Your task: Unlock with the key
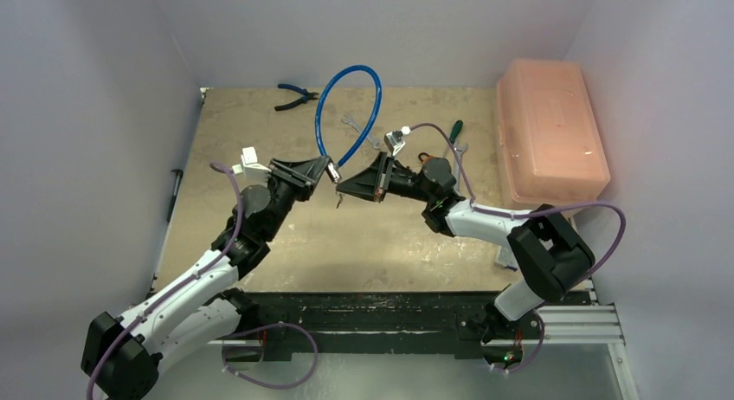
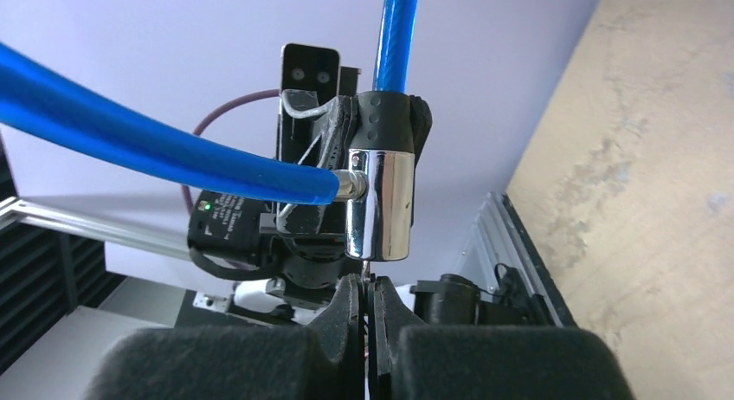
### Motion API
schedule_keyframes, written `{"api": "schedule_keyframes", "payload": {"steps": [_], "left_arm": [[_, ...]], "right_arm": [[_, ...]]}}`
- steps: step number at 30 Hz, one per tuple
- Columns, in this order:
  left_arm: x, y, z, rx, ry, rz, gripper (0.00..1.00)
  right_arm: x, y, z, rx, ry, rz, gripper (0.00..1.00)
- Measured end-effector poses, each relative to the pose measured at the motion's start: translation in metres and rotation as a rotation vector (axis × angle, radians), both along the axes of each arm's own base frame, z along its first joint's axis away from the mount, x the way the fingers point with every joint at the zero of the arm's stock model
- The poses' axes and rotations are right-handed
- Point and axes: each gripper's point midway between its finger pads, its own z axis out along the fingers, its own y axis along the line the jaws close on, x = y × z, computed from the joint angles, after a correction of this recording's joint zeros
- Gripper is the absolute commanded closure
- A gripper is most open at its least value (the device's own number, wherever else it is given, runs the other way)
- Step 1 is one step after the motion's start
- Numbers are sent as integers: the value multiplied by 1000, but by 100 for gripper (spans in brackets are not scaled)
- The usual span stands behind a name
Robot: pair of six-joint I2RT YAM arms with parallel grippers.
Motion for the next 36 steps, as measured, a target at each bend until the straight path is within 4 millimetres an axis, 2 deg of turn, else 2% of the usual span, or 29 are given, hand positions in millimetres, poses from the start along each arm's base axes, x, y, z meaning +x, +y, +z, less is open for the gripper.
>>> {"api": "schedule_keyframes", "payload": {"steps": [4, 7, 10, 12, 16, 23, 27, 32, 36], "left_arm": [[-5, 2, 16, -17, -51, -7, 100], [-6, 3, 15, 0, -56, -7, 79], [-7, 2, 9, 20, -42, -10, 49], [-11, -2, 5, 28, -35, -38, 39], [-34, -27, -20, 47, 13, -178, 35], [-39, -32, -54, 76, 84, -218, 36], [-41, -31, -61, 77, 101, -220, 34], [-45, -26, -66, 97, 124, -210, 21], [-48, -15, -71, 125, 145, -176, 16]], "right_arm": [[-4, 0, 13, 36, -16, 16, 100], [-5, 0, 12, 21, -16, 19, 100], [-6, -1, 7, -21, -21, 14, 100], [-5, -1, 6, -37, -27, -6, 100], [11, -6, 3, -62, -43, -88, 100], [11, -6, -28, -147, 3, -113, 100], [10, -5, -37, -171, -10, -119, 100], [6, -5, -42, -174, -32, -116, 100], [0, -7, -56, -203, -27, -106, 100]]}}
